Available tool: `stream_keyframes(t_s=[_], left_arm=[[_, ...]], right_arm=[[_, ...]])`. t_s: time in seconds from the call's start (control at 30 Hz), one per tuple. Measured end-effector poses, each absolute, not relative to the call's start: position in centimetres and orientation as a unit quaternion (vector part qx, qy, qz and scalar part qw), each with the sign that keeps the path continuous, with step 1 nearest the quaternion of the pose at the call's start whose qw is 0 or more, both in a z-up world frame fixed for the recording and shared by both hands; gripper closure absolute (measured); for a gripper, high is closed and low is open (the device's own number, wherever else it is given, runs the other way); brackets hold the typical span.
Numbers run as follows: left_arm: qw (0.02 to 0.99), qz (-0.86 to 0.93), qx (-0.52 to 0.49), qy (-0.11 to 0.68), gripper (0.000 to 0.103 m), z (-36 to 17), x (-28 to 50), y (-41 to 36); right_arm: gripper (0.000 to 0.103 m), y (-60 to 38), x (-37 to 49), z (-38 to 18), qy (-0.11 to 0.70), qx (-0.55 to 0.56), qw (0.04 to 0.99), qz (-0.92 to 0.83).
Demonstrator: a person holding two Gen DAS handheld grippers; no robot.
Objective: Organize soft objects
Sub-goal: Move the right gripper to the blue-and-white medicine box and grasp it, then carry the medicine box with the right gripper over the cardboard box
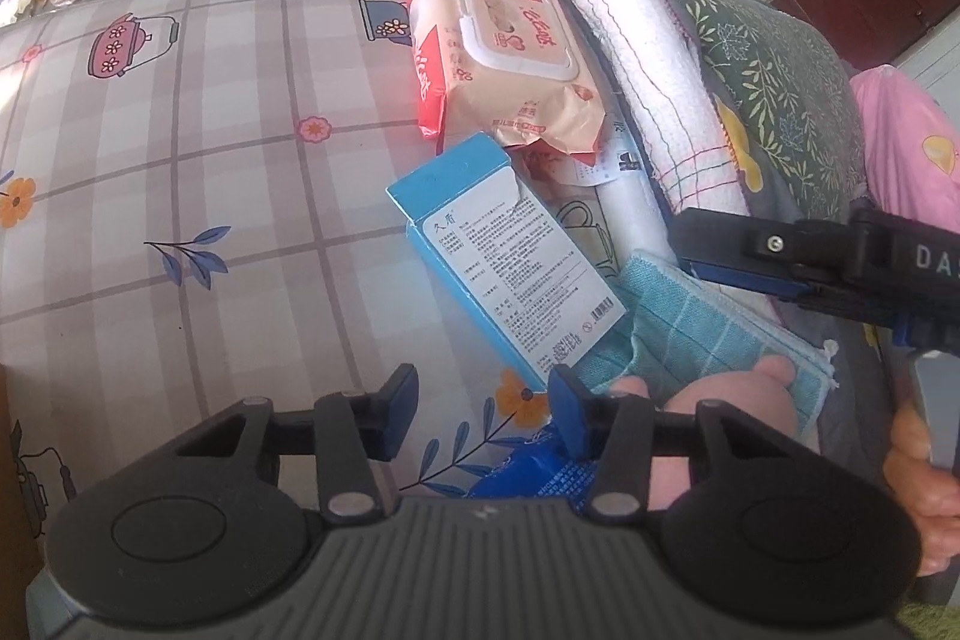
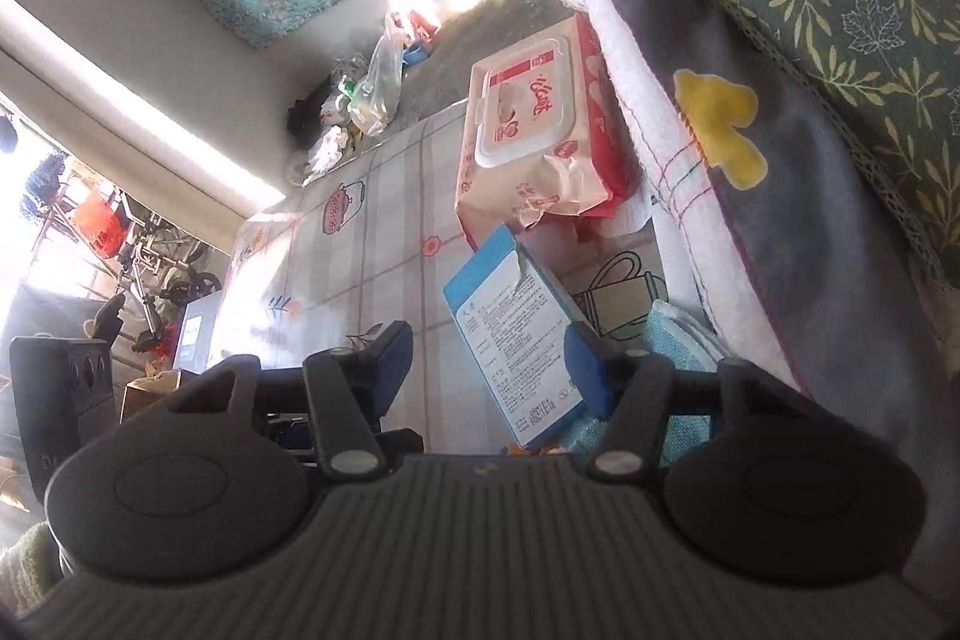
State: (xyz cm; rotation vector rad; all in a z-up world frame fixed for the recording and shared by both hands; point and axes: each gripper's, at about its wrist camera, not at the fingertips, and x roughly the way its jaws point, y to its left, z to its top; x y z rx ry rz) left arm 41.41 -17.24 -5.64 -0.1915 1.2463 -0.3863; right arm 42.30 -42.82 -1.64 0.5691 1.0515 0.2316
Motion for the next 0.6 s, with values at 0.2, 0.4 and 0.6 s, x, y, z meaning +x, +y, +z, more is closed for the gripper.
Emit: stream_keyframes(t_s=[0.2,0.4,0.6], left_arm=[[0.771,-0.183,-0.1,0.602,0.059,-8.1,43.9,-18.1],[0.76,-0.175,-0.105,0.617,0.058,-9.8,45.3,-18.5],[0.759,-0.166,-0.123,0.617,0.054,-10.2,46.0,-18.3]], right_arm=[[0.056,-39.6,47.7,-6.3,0.553,0.219,0.798,0.095],[0.055,-39.2,49.0,-8.9,0.575,0.228,0.78,0.092],[0.059,-39.1,48.9,-9.9,0.574,0.264,0.767,0.113]])
